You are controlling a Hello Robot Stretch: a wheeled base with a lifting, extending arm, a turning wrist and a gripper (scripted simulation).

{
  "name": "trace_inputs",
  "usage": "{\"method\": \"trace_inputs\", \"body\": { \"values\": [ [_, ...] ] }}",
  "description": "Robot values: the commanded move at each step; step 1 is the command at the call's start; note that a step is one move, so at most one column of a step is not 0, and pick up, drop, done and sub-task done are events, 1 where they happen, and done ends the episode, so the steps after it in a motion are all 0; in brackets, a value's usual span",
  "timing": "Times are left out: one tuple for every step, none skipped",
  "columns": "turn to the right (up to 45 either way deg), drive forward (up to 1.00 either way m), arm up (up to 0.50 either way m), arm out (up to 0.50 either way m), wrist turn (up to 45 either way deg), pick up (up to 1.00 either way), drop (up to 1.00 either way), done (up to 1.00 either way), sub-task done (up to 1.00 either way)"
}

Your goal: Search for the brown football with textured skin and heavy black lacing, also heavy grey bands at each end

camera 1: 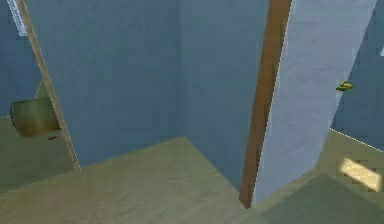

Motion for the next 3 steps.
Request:
{"method": "trace_inputs", "body": {
  "values": [
    [45.0,0.0,0.0,0.0,0.0,0.0,0.0,0.0,0.0],
    [3.0,0.0,0.0,0.0,0.0,0.0,0.0,0.0,0.0],
    [0.0,1.0,0.0,0.0,0.0,0.0,0.0,0.0,0.0]
  ]
}}
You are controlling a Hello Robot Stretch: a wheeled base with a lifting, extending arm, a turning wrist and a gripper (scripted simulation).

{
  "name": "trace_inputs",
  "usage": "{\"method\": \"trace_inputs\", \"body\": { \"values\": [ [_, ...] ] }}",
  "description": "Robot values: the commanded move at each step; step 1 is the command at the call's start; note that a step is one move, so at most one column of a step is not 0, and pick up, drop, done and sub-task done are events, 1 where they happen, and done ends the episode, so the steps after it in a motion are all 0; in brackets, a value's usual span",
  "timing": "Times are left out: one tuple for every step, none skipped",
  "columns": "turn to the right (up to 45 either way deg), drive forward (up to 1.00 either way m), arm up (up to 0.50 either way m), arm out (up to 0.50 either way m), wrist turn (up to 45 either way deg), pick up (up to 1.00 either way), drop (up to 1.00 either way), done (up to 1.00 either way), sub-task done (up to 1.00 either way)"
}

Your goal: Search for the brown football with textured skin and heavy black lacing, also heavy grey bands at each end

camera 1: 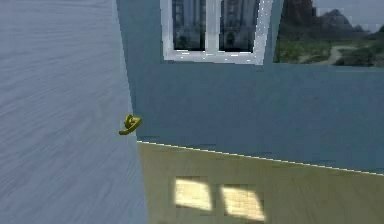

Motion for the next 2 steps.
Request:
{"method": "trace_inputs", "body": {
  "values": [
    [3.0,0.0,0.0,0.0,0.0,0.0,0.0,0.0,0.0],
    [0.0,1.0,0.0,0.0,0.0,0.0,0.0,0.0,0.0]
  ]
}}
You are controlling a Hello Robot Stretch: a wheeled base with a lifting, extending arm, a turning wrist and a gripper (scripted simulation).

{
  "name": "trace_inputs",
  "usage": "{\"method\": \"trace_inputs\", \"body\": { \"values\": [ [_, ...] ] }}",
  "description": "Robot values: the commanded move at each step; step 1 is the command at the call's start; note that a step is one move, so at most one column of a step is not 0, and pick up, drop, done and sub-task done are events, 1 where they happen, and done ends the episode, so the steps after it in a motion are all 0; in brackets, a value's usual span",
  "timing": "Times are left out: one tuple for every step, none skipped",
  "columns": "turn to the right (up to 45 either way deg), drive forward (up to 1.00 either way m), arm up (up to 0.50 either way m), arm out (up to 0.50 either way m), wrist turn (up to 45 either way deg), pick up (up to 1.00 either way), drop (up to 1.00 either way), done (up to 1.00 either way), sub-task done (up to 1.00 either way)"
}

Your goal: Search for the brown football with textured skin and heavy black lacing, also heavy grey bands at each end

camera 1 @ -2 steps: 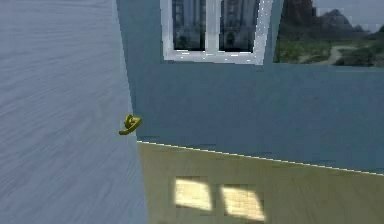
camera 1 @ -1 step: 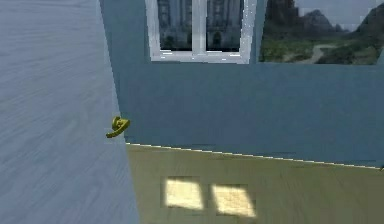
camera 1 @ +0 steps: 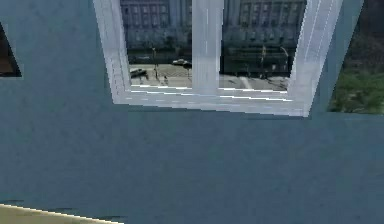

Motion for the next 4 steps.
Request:
{"method": "trace_inputs", "body": {
  "values": [
    [0.0,0.1,0.0,0.0,0.0,0.0,0.0,0.0,0.0],
    [-45.0,0.0,0.0,0.0,0.0,0.0,0.0,0.0,0.0],
    [0.0,0.6,0.0,0.0,0.0,0.0,0.0,0.0,0.0],
    [-42.0,0.0,0.0,0.0,0.0,0.0,0.0,0.0,0.0]
  ]
}}
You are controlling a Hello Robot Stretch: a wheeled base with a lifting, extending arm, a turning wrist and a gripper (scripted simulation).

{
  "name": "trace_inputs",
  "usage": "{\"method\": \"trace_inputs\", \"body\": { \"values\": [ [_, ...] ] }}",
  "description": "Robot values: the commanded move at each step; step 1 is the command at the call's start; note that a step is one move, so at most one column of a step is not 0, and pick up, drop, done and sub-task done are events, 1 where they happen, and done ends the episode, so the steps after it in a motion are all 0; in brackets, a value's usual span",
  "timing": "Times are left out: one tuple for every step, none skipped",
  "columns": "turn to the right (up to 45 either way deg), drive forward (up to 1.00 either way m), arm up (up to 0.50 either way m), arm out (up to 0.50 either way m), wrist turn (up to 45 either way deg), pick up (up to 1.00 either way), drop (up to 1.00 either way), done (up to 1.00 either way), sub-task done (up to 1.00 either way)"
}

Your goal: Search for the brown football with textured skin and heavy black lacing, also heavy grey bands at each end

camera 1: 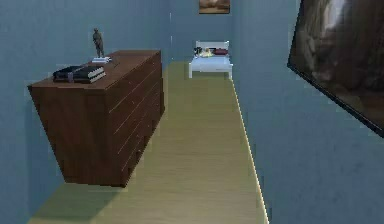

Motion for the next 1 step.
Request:
{"method": "trace_inputs", "body": {
  "values": [
    [0.0,1.0,0.0,0.0,0.0,0.0,0.0,0.0,0.0]
  ]
}}
